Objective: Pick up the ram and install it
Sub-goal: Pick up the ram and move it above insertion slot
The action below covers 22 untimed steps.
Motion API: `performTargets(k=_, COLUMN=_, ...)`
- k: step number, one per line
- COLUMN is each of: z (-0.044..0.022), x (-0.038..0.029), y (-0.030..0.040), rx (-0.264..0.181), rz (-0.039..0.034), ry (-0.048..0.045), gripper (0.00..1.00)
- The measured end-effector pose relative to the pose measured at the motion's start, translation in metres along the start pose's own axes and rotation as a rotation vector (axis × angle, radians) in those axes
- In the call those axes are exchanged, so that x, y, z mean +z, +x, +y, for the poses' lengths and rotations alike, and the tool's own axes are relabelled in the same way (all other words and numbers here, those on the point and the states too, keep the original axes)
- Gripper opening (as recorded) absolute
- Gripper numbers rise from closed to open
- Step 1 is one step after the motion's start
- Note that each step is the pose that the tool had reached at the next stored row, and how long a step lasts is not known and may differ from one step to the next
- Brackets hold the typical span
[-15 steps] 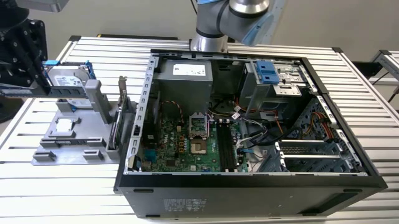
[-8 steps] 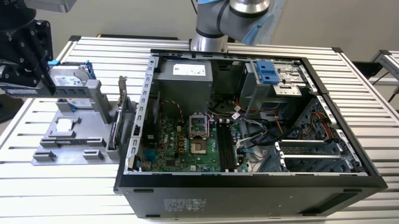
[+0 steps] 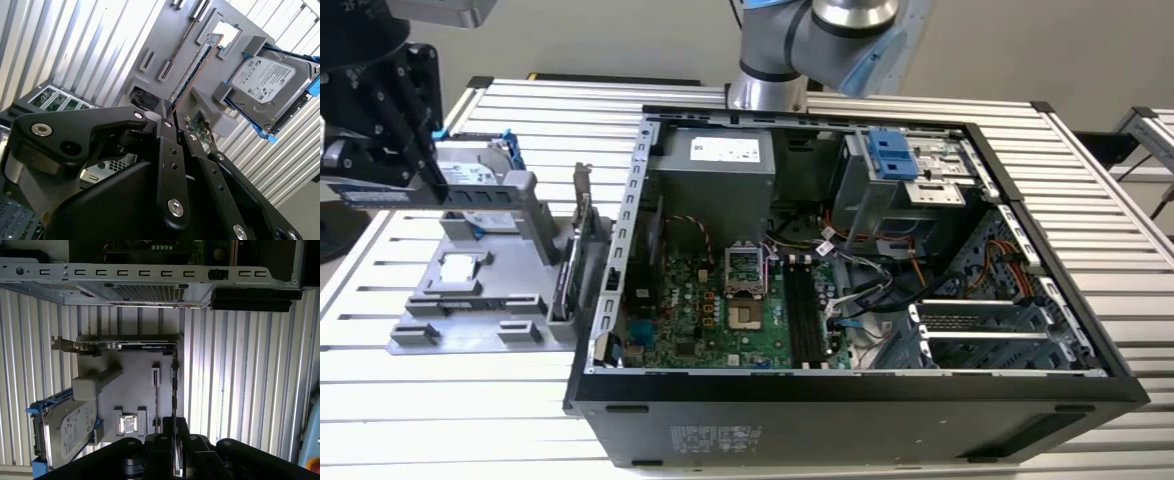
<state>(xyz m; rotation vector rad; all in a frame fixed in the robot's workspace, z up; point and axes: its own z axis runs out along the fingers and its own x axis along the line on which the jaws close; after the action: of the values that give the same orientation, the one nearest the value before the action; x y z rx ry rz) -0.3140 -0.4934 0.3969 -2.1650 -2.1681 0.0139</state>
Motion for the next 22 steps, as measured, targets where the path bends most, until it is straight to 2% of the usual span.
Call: performTargets(k=22, z=0.0194, x=-0.0012, y=0.0000, rx=0.000, rz=0.0000, ry=0.0000, gripper=0.00)
